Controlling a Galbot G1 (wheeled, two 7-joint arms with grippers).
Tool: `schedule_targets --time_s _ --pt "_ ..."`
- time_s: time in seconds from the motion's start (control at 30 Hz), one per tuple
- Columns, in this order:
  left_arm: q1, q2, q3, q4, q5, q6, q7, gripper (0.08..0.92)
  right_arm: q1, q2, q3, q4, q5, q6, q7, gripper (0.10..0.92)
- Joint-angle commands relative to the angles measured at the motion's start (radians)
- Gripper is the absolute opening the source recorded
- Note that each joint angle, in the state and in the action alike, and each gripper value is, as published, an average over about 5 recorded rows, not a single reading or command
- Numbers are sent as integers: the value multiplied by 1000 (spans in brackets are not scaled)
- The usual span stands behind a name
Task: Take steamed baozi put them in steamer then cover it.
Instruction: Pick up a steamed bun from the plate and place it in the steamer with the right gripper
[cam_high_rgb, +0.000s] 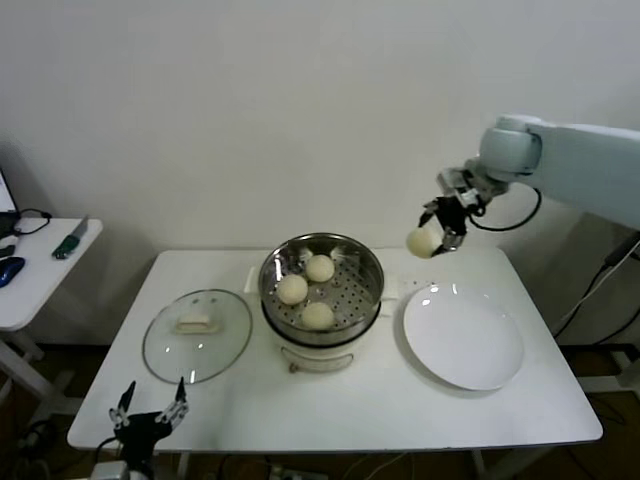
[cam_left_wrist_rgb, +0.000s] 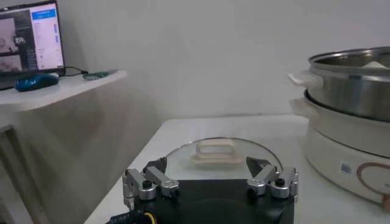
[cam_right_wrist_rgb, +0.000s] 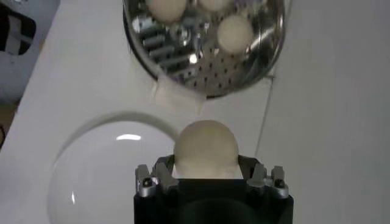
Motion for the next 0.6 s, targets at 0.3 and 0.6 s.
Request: schedule_targets --time_s 0.3,0.6 --pt "5 3 -11 -16 -18 7 0 823 -13 263 -5 130 127 -136 115 704" --pt "5 -5 -16 -21 -18 8 0 823 -180 294 27 42 -7 -149 148 711"
